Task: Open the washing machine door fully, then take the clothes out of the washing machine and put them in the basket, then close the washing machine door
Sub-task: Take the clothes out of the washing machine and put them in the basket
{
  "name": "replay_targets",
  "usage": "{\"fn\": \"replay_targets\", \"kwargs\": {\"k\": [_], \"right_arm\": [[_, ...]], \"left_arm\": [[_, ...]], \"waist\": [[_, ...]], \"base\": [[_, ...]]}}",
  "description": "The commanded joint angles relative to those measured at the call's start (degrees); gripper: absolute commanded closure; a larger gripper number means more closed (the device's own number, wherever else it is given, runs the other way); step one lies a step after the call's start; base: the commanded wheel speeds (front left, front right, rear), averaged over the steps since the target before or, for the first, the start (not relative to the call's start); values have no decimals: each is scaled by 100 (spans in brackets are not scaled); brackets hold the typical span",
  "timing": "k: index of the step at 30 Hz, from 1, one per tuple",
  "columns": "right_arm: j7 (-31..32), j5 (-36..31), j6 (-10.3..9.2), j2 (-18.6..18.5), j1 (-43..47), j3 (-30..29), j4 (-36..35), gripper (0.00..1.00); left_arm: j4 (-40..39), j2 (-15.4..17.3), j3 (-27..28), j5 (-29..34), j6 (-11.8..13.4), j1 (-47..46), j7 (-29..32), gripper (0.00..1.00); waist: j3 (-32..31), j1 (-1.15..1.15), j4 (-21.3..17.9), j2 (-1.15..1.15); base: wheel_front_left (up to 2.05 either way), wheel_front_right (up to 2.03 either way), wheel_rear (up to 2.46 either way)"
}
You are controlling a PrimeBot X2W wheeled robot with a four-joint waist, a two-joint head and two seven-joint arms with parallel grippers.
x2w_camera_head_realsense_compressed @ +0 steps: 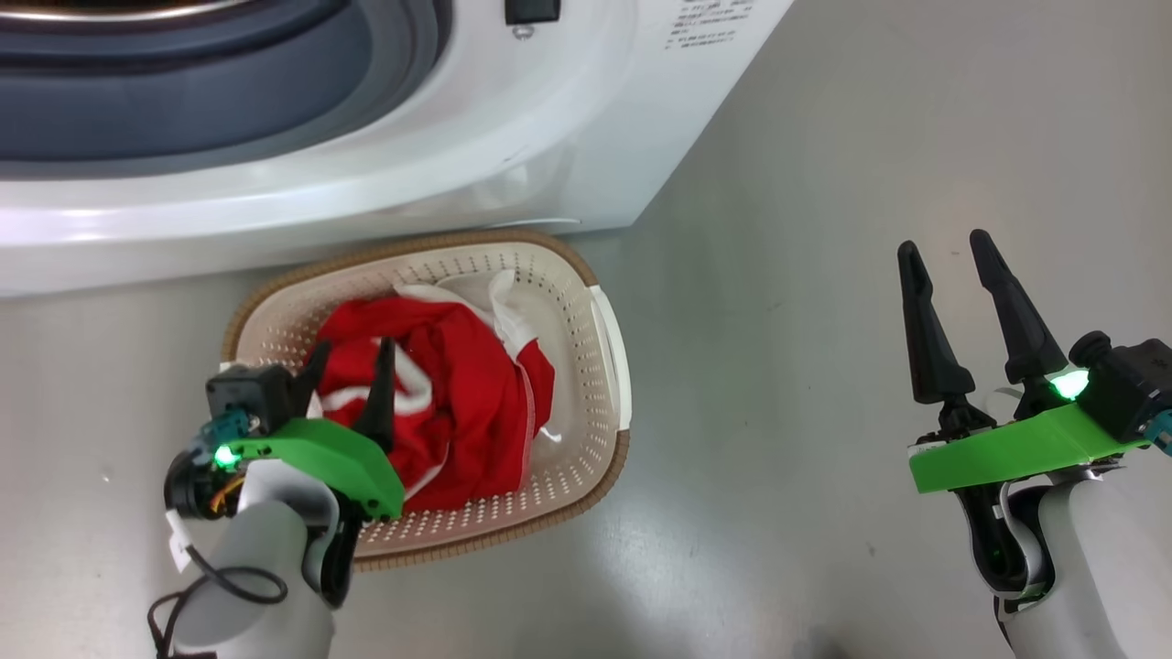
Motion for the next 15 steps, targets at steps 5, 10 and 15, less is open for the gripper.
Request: {"fn": "replay_targets", "kwargs": {"k": [5,10,15], "right_arm": [[-37,-33,36,-69,175,98,-60,0],[-37,-41,36,-68,285,101,-15,0],[-37,-35,36,-91,414,97,45,0]], "left_arm": [[-351,149,247,23,-31,419,-30,0],[-650,149,347,85,-31,599,-30,0],[-1043,149,426,81,-31,801,-30,0]], "waist": [[-329,0,34,0],[-593,0,69,0],[-871,0,128,0]], "base": [[0,0,0],[0,0,0],[0,0,0]]}}
